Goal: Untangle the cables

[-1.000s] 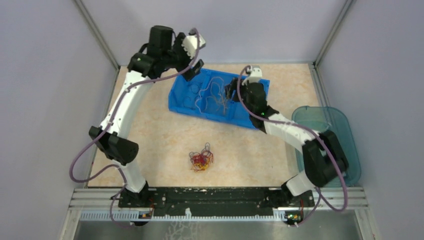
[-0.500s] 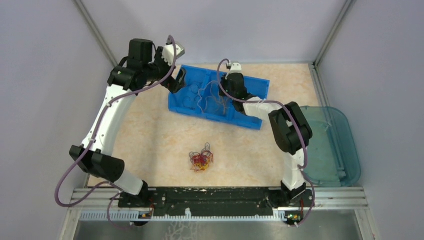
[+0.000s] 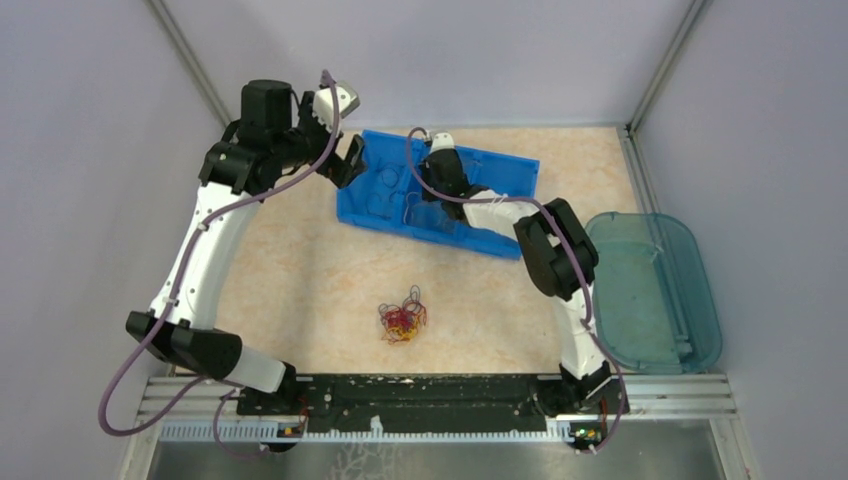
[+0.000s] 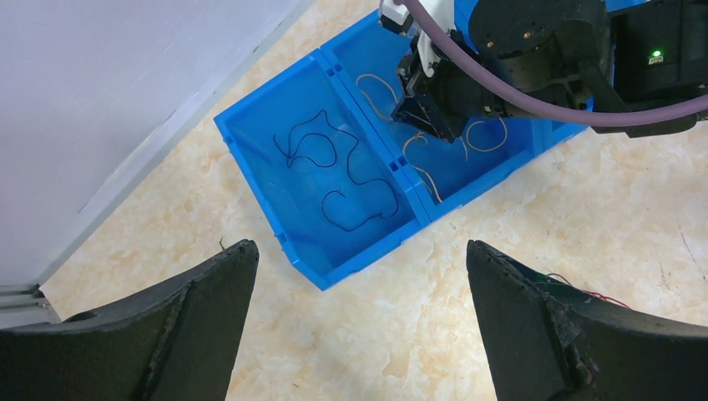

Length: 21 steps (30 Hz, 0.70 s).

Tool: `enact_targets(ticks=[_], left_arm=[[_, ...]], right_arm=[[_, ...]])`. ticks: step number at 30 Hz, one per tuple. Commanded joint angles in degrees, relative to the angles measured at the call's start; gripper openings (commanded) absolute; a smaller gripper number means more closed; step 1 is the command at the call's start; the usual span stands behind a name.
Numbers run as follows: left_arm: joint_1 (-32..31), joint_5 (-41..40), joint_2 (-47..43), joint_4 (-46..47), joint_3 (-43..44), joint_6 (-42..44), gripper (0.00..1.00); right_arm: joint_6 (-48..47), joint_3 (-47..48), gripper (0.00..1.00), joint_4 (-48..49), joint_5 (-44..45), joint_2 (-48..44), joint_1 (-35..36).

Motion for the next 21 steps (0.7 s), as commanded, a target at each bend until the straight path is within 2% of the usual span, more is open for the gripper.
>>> enact_targets(ticks=[1,8,14,19,21], left_arm=[[0.3,-0.2,-2.6,1.5,-1.0,-0.9,1.00],[0.9,0.3,-2.8,1.5,-1.3,-1.0,1.00],[0.9,2.0,-3.4,1.5,-1.7,-1.6,1.00],[0.9,2.5,-3.6,1.5,-2.6,-1.5,1.00],[0.9,2.6,-3.8,3.4,-3.1,-1.3,1.00]], right_arm=[[-1.2,2.1,0.12,0.6,0.3,-5.7,0.0],[-0.6,1.3,0.37,0.1,-4.8,-16.5,0.0],[0.8,-2.1,0.59,-2.8,-1.5,-21.1,-2.9],[1.3,-4.5,0.60,-5.3,2.5,-20.2,-7.4],[3.0,-5.4,0.60,-6.3,1.1,-19.9,-9.5]])
